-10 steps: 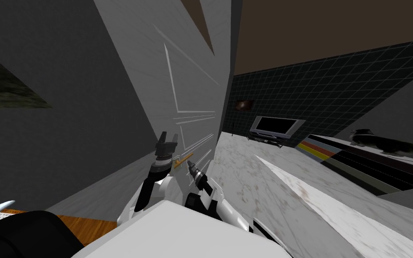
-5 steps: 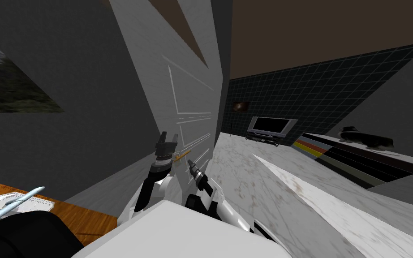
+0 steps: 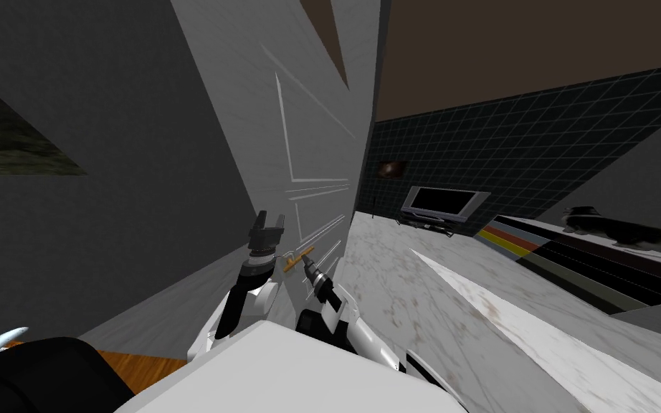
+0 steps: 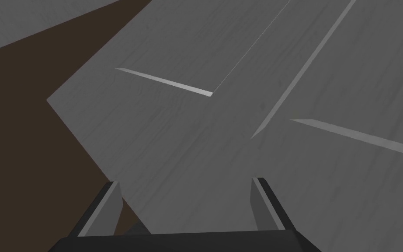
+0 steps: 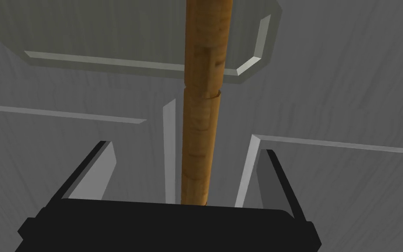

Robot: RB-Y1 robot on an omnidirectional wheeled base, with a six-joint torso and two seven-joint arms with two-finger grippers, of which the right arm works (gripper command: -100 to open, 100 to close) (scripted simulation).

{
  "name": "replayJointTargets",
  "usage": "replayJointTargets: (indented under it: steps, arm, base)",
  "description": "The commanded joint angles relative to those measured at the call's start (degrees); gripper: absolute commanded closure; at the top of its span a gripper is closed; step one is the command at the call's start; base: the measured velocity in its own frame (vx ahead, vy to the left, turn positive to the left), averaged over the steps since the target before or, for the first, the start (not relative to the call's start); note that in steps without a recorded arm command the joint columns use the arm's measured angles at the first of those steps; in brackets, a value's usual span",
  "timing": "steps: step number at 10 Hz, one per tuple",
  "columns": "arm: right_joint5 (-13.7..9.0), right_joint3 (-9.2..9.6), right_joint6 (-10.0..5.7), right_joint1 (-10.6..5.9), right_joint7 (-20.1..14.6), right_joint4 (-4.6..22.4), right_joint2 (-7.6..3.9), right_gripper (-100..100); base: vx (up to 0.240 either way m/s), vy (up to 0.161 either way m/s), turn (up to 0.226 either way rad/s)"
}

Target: Push the door open

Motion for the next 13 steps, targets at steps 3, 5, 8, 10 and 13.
replayJointTargets:
  steps: [3, 5, 8, 10, 13]
  arm:
    - [0.0, -0.18, 0.07, -0.09, 0.0, 0.0, 0.42, 100]
    - [0.0, -0.18, 0.07, -0.09, 0.0, 0.0, 0.42, 100]
    - [0.0, -0.18, 0.07, -0.09, 0.0, 0.0, 0.42, 100]
    - [-0.3, -0.43, -0.14, 0.27, -0.1, -0.6, -0.80, -100]
    - [-0.4, -0.54, -0.21, 0.50, -0.3, -1.0, -0.55, -100]
  base:
    - [0.043, 0.083, 0.005]
    - [-0.012, -0.029, 0.004]
    - [-0.003, -0.007, -0.001]
    - [-0.147, -0.122, -0.080]
    - [-0.133, -0.126, -0.039]
